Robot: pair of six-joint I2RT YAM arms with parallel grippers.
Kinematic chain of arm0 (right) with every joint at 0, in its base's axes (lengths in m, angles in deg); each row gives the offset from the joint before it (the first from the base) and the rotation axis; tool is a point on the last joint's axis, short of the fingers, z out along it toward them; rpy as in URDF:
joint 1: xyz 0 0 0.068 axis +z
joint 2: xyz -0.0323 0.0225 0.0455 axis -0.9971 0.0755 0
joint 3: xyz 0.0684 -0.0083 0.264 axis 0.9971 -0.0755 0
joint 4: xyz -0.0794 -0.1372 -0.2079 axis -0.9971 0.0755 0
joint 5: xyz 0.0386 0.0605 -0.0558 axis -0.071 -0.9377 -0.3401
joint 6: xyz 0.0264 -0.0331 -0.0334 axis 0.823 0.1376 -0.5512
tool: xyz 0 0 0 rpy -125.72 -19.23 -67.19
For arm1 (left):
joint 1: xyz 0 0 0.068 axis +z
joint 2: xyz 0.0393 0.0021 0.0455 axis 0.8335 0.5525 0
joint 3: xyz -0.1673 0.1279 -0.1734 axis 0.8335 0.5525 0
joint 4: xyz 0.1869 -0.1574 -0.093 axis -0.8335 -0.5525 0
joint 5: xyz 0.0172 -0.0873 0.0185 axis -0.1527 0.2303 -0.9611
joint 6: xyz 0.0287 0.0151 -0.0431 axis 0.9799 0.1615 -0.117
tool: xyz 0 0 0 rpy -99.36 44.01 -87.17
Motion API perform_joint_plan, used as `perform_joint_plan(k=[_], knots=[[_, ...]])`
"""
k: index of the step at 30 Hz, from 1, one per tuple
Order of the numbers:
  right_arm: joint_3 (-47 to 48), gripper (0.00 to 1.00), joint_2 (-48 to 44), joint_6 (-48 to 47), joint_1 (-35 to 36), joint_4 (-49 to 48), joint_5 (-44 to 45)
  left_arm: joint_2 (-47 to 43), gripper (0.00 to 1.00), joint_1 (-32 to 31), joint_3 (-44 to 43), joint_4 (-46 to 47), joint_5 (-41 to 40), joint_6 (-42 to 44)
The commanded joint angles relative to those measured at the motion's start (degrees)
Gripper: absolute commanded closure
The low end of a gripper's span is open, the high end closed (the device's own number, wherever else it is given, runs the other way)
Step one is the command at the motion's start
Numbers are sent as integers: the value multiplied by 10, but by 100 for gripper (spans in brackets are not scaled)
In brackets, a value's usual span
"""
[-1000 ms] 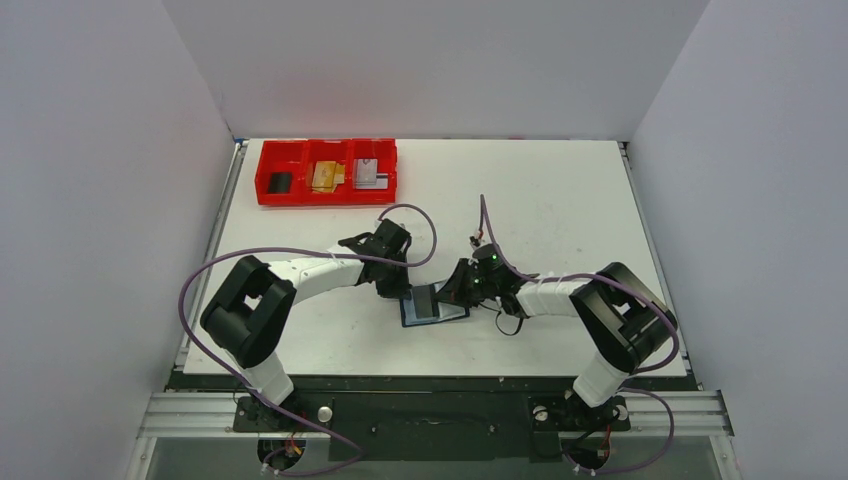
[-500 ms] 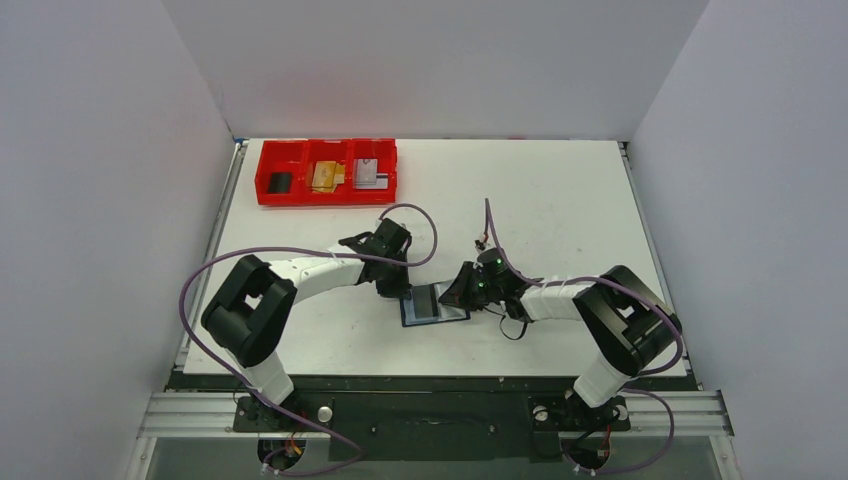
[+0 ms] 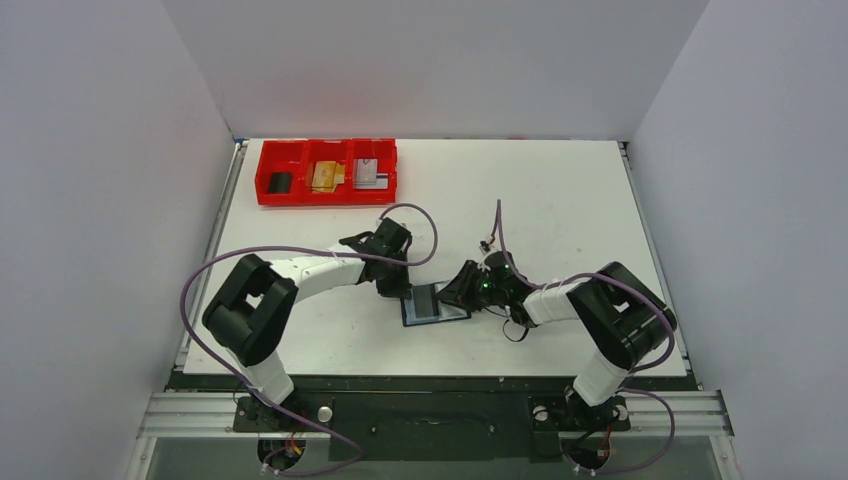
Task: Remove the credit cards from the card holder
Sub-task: Remove the credit card from the card holder.
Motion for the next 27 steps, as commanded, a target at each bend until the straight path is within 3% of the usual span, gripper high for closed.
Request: perform_joint_plan(k=[1,16,27], knots=[[5,79,19,7,0,-54,-15,31,100,0,6,-26,-24,15],[22,85,34,2,17,-49,-22,40,100,-4,1,-27,-23,14],[14,99,16,-16,12,-18,-6,47,100,-3,-9,-45,-32,22]])
